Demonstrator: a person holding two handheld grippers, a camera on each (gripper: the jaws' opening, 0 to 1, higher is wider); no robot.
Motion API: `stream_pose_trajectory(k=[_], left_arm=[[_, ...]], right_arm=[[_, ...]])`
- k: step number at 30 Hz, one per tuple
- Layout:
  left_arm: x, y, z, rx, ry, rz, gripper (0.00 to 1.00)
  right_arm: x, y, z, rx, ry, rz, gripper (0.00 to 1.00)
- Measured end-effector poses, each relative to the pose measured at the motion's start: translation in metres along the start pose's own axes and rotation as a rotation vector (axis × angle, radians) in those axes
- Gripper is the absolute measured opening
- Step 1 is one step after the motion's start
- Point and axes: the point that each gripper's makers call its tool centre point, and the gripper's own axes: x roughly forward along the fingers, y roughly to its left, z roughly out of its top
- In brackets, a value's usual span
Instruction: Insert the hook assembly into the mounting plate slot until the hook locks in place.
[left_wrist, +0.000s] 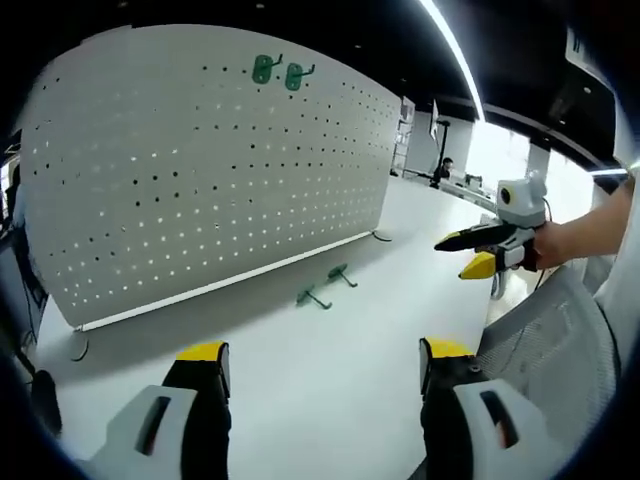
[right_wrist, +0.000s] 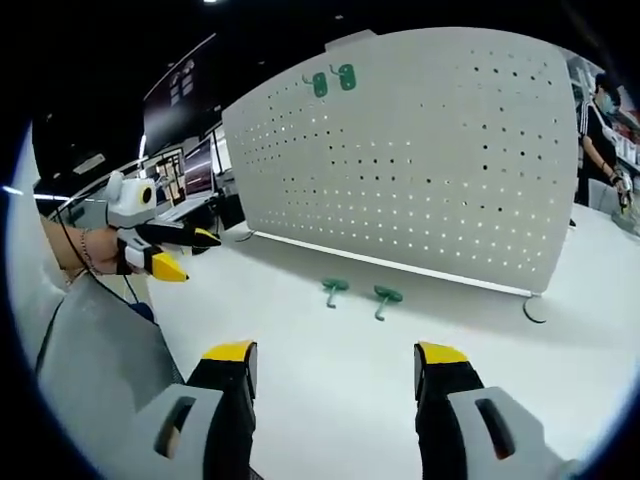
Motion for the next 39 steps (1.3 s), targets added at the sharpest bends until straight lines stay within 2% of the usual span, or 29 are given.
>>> stream_pose_trajectory(k=[10, 14, 17, 25, 31, 39], left_arm=[[0.009, 0.003, 0.001, 0.051, 0.043, -0.033, 0.80], [0.013, 0.008, 0.001, 0.085, 0.082, -0.046, 0.80], [0.014, 0.013, 0.006, 0.077, 0.086, -0.054, 0.80], [0.022, 0.021, 0.011, 0.134, 0.141, -0.087, 0.80], [0.032, 0.022, 0.016, 0.177, 0.174, -0.127, 0.80], [0.045, 0.020, 0.015, 0.231, 0.241, -0.182, 0.80]], right_arm=[[0.000, 0.002, -0.002, -0.020, 0.010, 0.009, 0.61], [-0.001, 0.002, -0.003, -0.020, 0.011, 0.010, 0.61], [-0.002, 0.002, 0.001, -0.007, 0.002, 0.007, 0.61], [-0.001, 0.004, 0.004, -0.016, 0.002, 0.013, 0.61], [-0.001, 0.006, 0.002, -0.015, 0.004, 0.020, 0.62], [-0.005, 0.006, 0.000, -0.006, 0.001, 0.022, 0.63]])
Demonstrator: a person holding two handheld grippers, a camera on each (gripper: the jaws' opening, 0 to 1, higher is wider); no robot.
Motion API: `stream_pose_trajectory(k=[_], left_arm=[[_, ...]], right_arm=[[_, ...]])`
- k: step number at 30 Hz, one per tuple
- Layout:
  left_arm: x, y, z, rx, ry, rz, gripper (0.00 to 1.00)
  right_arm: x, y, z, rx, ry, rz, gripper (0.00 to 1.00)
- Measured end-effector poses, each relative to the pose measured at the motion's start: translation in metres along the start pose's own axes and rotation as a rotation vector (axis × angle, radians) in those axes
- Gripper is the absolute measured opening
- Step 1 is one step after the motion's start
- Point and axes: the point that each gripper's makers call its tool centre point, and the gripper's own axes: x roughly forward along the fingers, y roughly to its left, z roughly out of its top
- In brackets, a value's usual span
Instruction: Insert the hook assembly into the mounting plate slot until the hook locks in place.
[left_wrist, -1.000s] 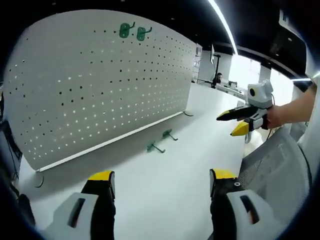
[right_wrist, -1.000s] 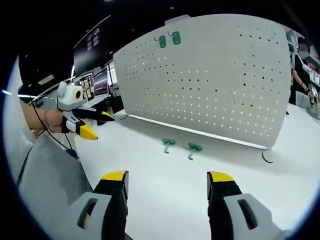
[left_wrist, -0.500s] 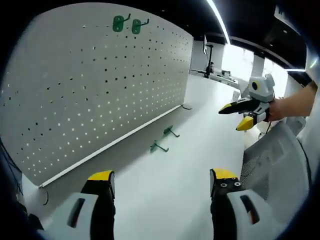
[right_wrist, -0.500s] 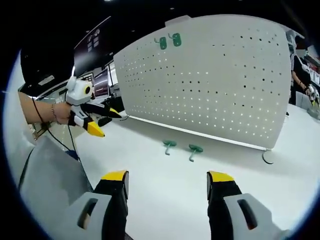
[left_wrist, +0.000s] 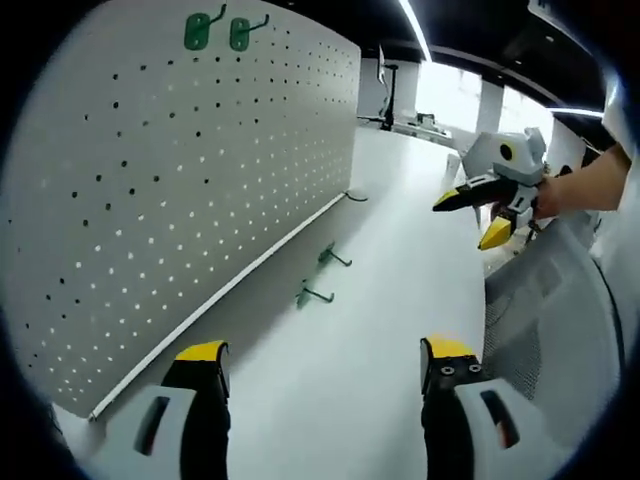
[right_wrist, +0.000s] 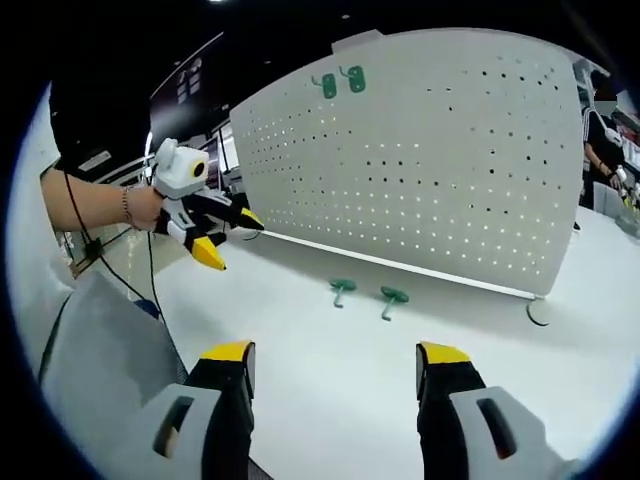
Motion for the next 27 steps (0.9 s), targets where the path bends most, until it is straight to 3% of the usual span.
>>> stream_pose_trajectory(k=[27], left_arm=[[0.040, 0.001, 0.013, 0.130, 0.142, -0.147, 0.80]], right_arm=[[-0.009, 0.000, -0.011, 0.048, 0.002, 0.011, 0.66]])
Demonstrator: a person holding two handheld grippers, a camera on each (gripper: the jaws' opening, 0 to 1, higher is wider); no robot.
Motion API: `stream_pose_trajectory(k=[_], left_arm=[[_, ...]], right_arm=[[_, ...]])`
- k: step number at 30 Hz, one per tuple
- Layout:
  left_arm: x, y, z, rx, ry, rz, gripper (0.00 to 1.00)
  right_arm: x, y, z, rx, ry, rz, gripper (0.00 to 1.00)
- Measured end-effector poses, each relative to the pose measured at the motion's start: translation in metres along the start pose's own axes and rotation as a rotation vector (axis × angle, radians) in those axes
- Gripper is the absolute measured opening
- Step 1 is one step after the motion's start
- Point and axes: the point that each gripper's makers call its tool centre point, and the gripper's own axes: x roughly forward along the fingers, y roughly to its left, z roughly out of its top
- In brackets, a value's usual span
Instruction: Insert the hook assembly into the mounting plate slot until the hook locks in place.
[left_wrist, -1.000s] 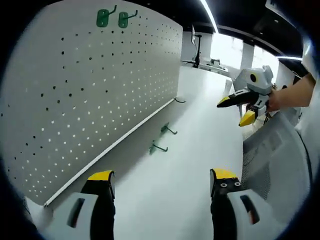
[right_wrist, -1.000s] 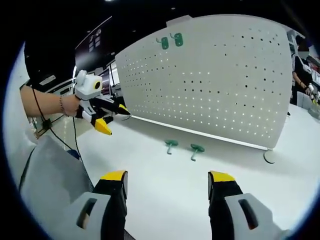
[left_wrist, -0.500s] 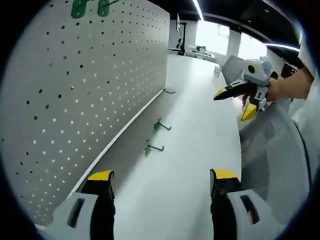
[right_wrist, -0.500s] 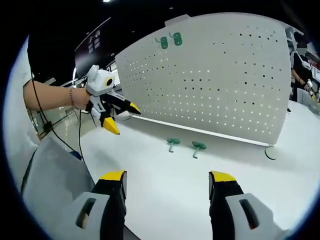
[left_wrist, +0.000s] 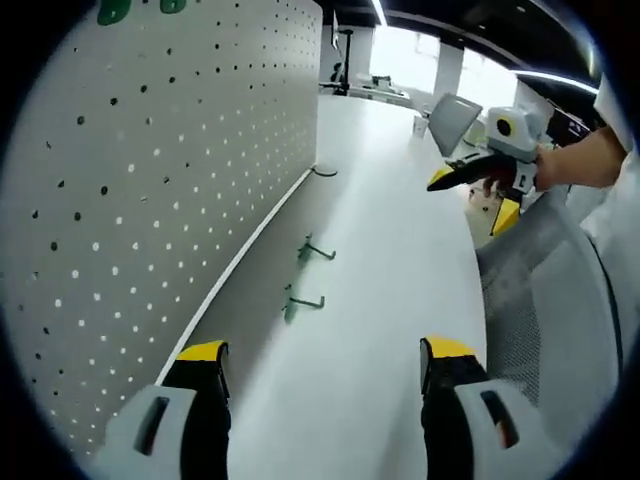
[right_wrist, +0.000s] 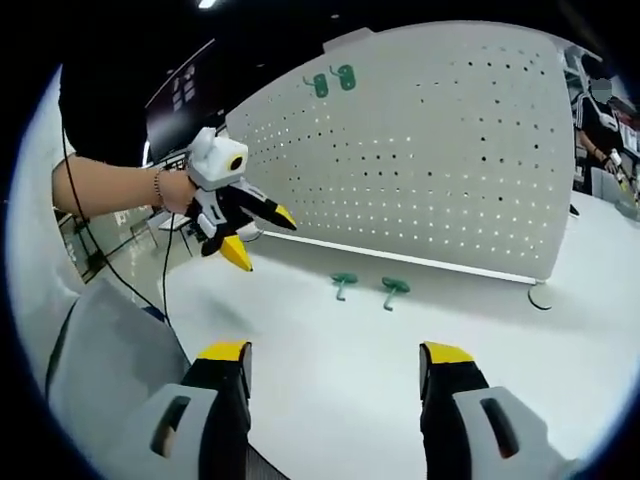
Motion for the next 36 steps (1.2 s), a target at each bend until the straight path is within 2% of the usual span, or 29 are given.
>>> stream_pose_trajectory(k=[17, 36], left_arm=[[0.020, 0.004, 0.000, 0.061, 0.093, -0.039, 0.80], [0.048, 0.006, 0.000, 0.114, 0.167, -0.098, 0.79]], right_arm=[[-0.004, -0.002, -0.003, 0.022, -0.002, -0.012, 0.67], [-0.012, -0.002, -0.004, 0.048, -0.016, -0.019, 0.68]])
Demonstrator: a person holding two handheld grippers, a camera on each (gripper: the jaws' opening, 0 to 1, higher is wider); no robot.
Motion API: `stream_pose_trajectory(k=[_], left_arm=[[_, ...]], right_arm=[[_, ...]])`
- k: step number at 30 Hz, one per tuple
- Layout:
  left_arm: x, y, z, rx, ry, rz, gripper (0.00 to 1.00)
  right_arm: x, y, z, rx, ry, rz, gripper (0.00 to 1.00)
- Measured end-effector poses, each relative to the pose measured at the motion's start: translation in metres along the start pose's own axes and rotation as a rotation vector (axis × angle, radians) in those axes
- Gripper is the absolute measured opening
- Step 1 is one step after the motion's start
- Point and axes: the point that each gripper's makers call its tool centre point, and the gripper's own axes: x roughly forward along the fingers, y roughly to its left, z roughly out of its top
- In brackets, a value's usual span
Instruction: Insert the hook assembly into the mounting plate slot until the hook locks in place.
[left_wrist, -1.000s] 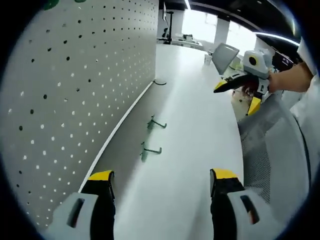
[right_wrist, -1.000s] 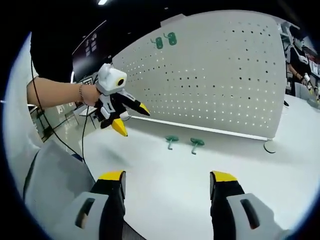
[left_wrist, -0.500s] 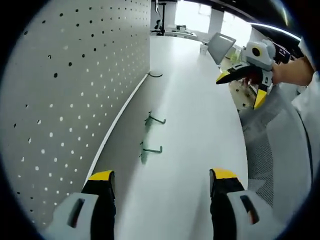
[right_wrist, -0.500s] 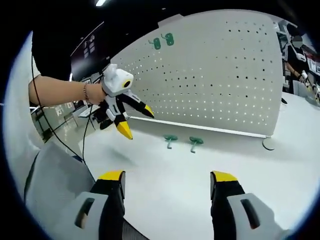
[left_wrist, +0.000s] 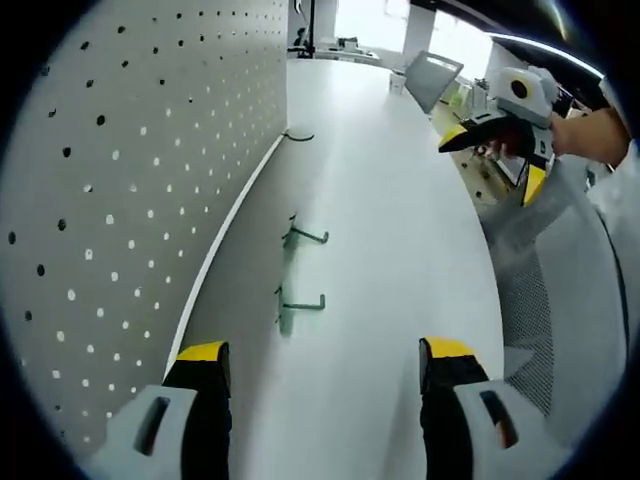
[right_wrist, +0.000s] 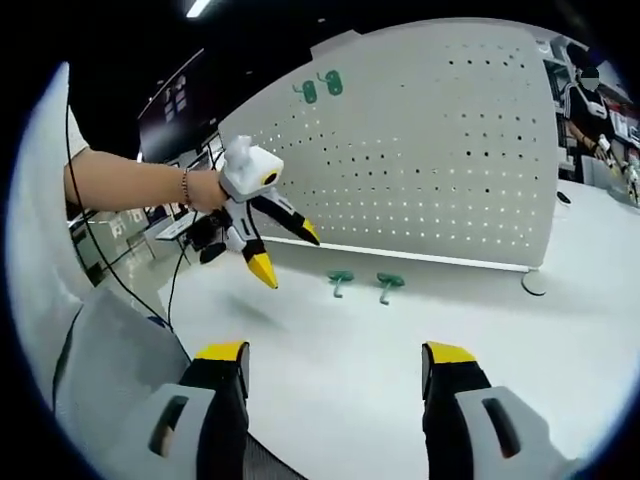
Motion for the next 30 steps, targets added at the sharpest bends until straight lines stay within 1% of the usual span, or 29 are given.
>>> stream_pose_trajectory(k=[11, 19, 26, 30], left_arm=[[0.016, 0.007, -0.009, 0.036, 0.069, -0.014, 0.79], [0.026, 0.008, -0.006, 0.047, 0.092, -0.025, 0.78], [0.033, 0.012, -0.004, 0.081, 0.115, -0.025, 0.75], [0.038, 0.013, -0.005, 0.074, 0.121, -0.041, 0.74]], right_arm=[[-0.004, -0.002, -0.002, 0.009, -0.001, -0.010, 0.67], [-0.006, -0.004, -0.002, 0.013, -0.006, -0.013, 0.67], [-0.006, -0.004, -0.002, 0.020, -0.010, -0.014, 0.67], [-0.005, -0.003, -0.003, 0.020, -0.007, -0.012, 0.67]])
